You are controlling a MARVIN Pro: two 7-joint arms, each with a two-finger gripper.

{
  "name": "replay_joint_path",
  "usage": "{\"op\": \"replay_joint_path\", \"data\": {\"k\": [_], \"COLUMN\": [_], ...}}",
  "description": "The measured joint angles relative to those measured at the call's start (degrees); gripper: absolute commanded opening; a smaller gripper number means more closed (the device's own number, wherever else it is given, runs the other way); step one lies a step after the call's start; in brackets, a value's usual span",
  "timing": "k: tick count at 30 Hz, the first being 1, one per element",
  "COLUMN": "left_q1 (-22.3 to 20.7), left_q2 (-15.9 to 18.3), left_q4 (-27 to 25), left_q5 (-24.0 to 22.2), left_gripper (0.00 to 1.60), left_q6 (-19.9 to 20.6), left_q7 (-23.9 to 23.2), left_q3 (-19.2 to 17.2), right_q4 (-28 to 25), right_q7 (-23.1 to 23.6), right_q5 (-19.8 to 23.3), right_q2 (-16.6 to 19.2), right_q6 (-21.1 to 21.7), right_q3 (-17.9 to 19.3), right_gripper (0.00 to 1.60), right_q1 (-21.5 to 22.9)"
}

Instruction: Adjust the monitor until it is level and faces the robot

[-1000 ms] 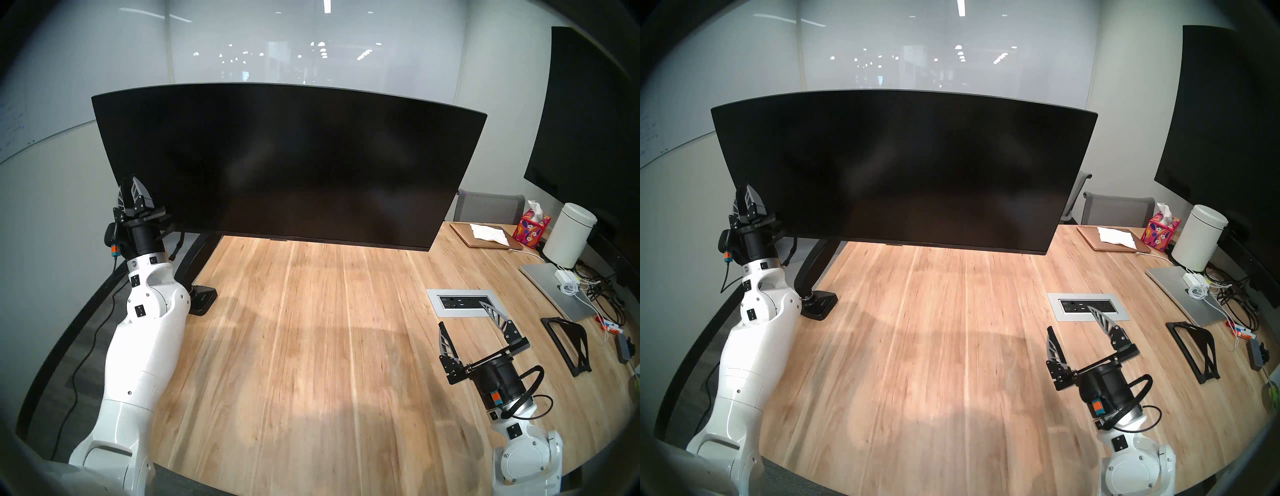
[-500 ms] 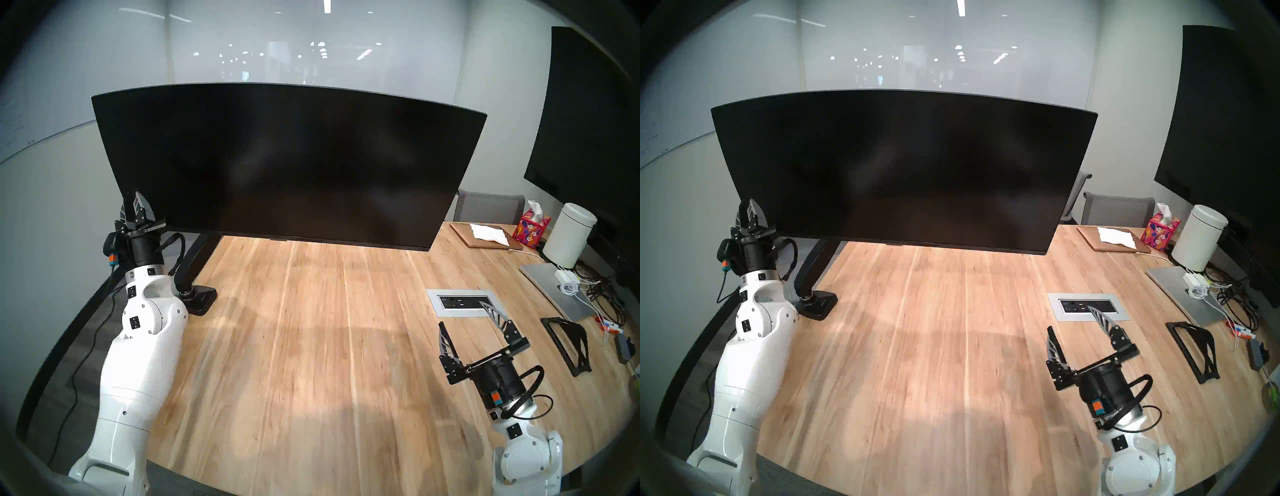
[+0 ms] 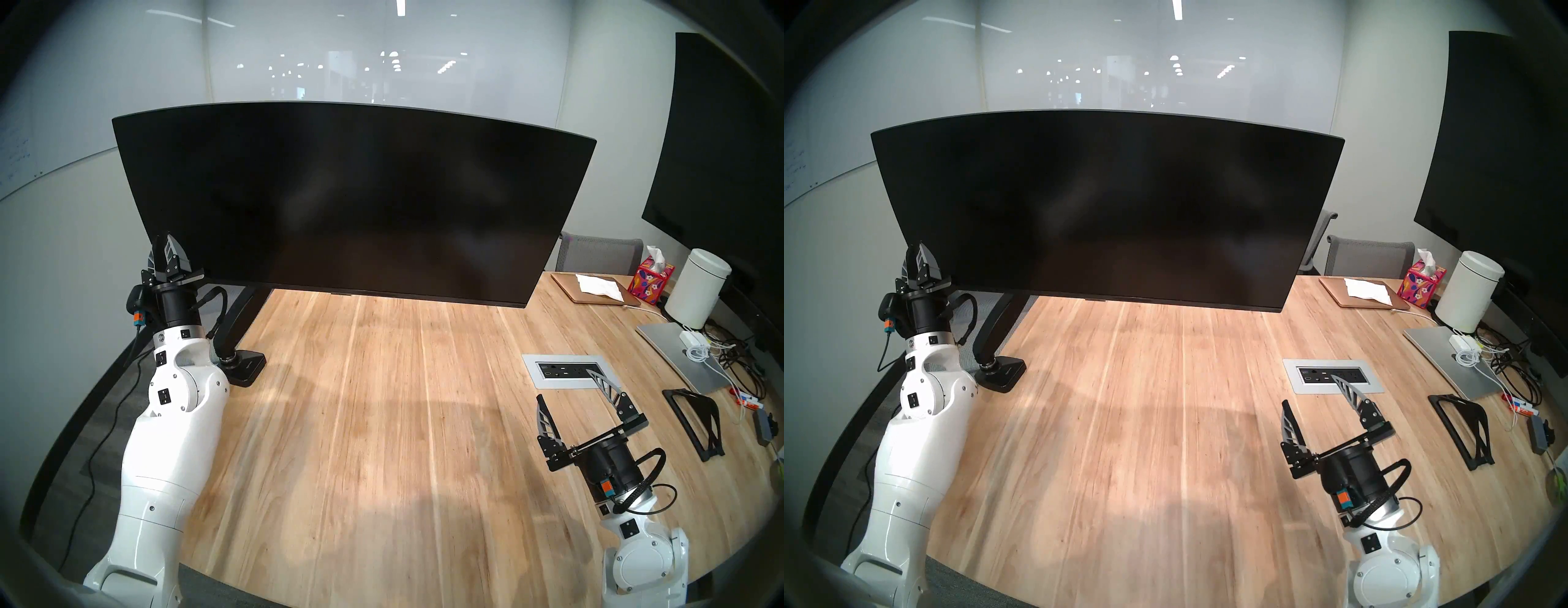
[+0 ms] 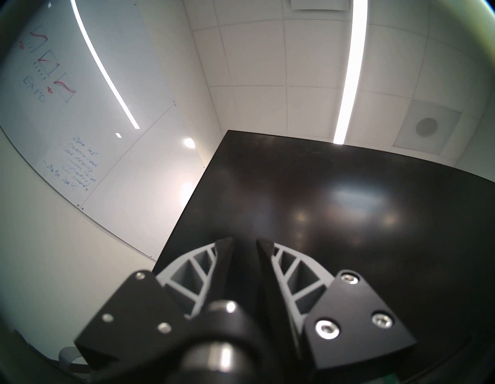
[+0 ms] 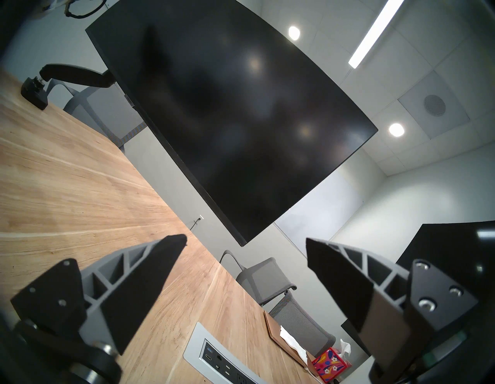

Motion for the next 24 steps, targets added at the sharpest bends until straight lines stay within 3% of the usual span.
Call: {"op": "replay_joint_path", "data": {"k": [15,16,17,24], "left_q1": [-0.03,-0.03,-0.03,-0.04], "left_q2": [0.0,0.0,0.0,-0.01], "left_q4": [-0.02,-0.03,-0.03,-0.03], "left_q5": [0.06,0.06,0.06,0.08], "left_gripper": [0.78,0.78,0.78,0.78], "left_q6": [-0.07,-0.07,-0.07,-0.07], "left_q7": [-0.37,-0.38,-0.4,-0.47], "left_q3": [-0.18,-0.18,-0.19,-0.25], "right_q4": [2.26,2.44,2.69,3.73], "right_q7": [-1.12,-1.24,-1.41,-2.52], "right_q5": [-7.93,-8.22,-8.64,-10.67], "right_q2": [-2.17,-2.27,-2.41,-3.19], "right_q6": [-1.62,-1.71,-1.85,-2.54], "right_q3": [-4.14,-4.27,-4.43,-5.07], "right_gripper": [1.6,0.73,0.0,0.0], "right_q1": [-1.14,-1.17,-1.2,-1.09]}}
